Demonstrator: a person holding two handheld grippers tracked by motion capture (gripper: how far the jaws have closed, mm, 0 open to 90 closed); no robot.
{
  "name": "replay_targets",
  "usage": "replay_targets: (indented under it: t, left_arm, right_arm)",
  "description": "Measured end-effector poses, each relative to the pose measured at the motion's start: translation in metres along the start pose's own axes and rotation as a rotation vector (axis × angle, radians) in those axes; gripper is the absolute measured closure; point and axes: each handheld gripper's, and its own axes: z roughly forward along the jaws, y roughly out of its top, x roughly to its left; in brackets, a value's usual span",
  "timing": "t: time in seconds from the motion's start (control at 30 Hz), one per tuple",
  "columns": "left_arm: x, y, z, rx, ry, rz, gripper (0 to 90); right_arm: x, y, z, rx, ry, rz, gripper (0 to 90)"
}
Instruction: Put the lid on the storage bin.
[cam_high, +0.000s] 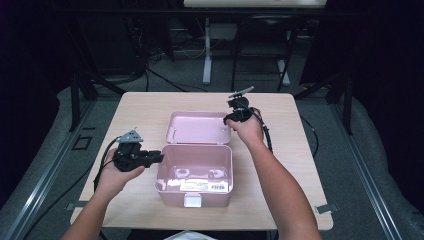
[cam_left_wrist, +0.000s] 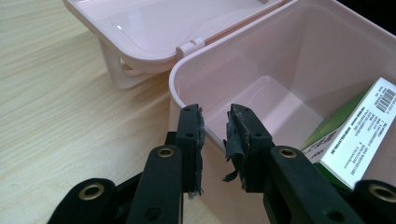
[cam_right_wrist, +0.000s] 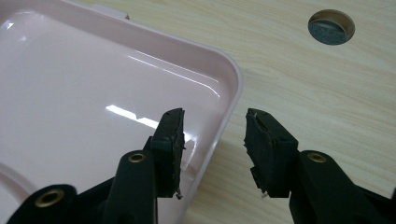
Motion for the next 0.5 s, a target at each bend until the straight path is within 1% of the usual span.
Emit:
replay_targets:
  t: [0.1, 0.13, 0.27, 0.4, 0.5]
  left_arm:
    - [0.000, 0.000, 0.000, 0.000, 0.001, 0.000, 74.2]
    - [0.000, 0.000, 0.000, 0.007, -0.015, 0.002, 74.2]
    - [0.000, 0.000, -0.001, 0.010, -0.009, 0.006, 74.2]
    - [0.000, 0.001, 0.000, 0.009, -0.009, 0.005, 74.1]
    - [0.000, 0.001, 0.000, 0.009, -0.009, 0.004, 74.1]
  right_arm:
    - [0.000, 0.001, 0.004, 0.005, -0.001, 0.022, 57.4]
    - [0.000, 0.001, 0.005, 0.007, -0.002, 0.029, 57.6]
    - [0.000, 0.001, 0.008, 0.012, -0.011, 0.053, 60.4]
    - [-0.002, -0.001, 0.010, -0.004, -0.011, 0.088, 64.9]
    - [-0.003, -0.002, 0.012, 0.010, -0.017, 0.092, 67.5]
